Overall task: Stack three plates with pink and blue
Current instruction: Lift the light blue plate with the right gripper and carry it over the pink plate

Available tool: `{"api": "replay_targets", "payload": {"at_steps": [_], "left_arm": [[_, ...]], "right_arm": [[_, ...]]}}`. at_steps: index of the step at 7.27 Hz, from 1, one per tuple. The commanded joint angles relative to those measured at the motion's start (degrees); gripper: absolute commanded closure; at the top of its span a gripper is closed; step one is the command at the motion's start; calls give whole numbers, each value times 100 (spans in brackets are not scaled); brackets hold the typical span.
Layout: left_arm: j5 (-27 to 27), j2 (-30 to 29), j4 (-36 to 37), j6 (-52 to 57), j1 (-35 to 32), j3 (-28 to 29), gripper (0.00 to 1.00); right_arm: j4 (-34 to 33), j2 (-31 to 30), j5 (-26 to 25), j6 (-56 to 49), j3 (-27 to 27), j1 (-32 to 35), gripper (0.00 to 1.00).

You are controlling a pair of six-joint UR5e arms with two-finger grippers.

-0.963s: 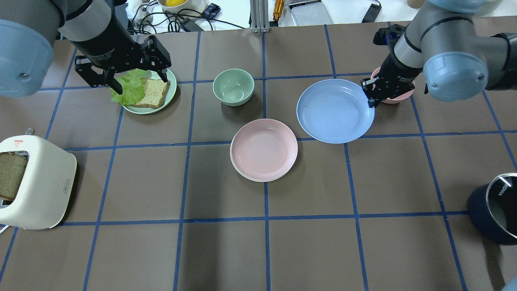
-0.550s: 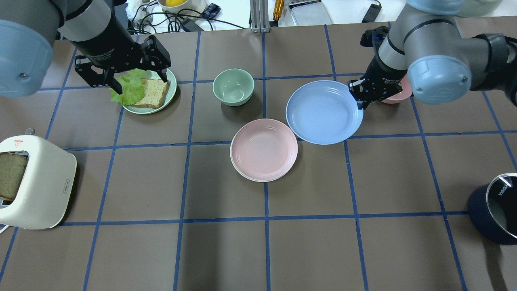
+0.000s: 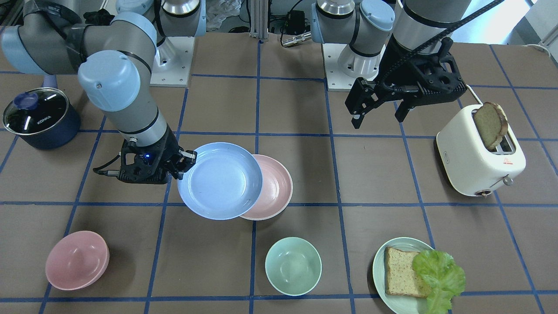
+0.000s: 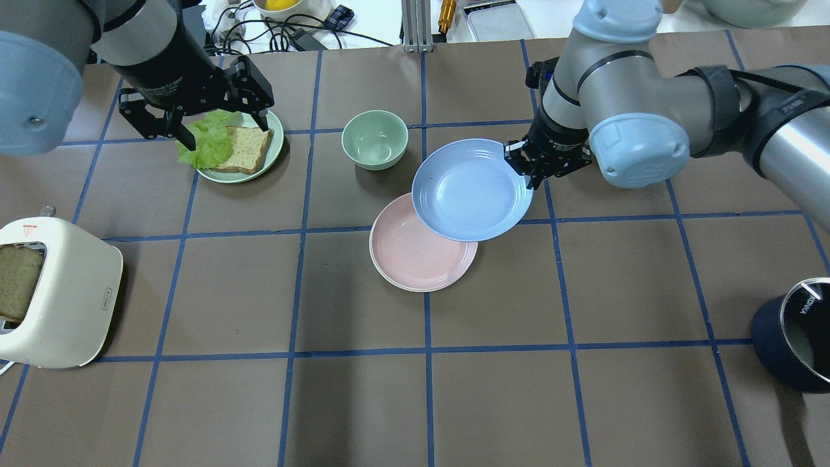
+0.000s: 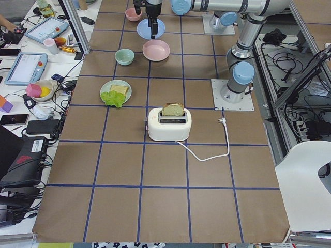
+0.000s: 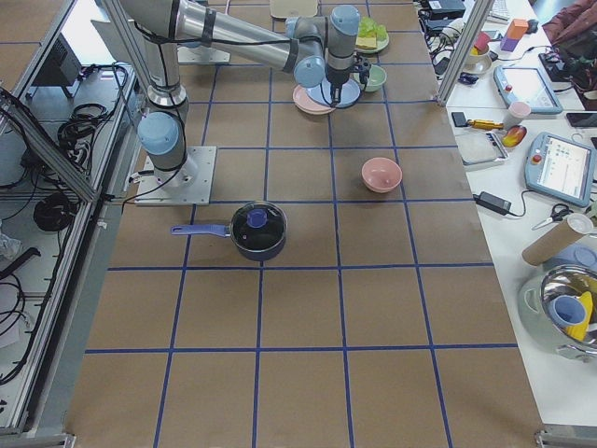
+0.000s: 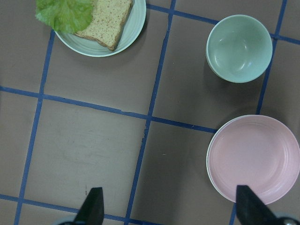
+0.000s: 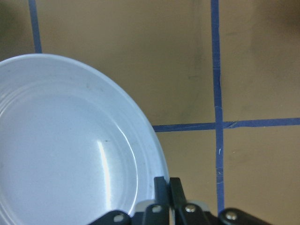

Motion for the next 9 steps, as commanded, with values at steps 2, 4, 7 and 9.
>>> {"api": "replay_targets", "payload": {"at_steps": [2,4,7,9], "left_arm": [[-2,9,0,7,12,2,0],[-2,9,0,7,12,-7,0],[-2,18,0,7,3,2,0],[-2,18,0,7,3,2,0]], "right_arm": [[-363,208,-16,510,43,473,100],[-506,235,-52,556,182,632,100],[-1515,236,-69,600,789,641,100],[-1552,253,-52,879,799,816,100]]}}
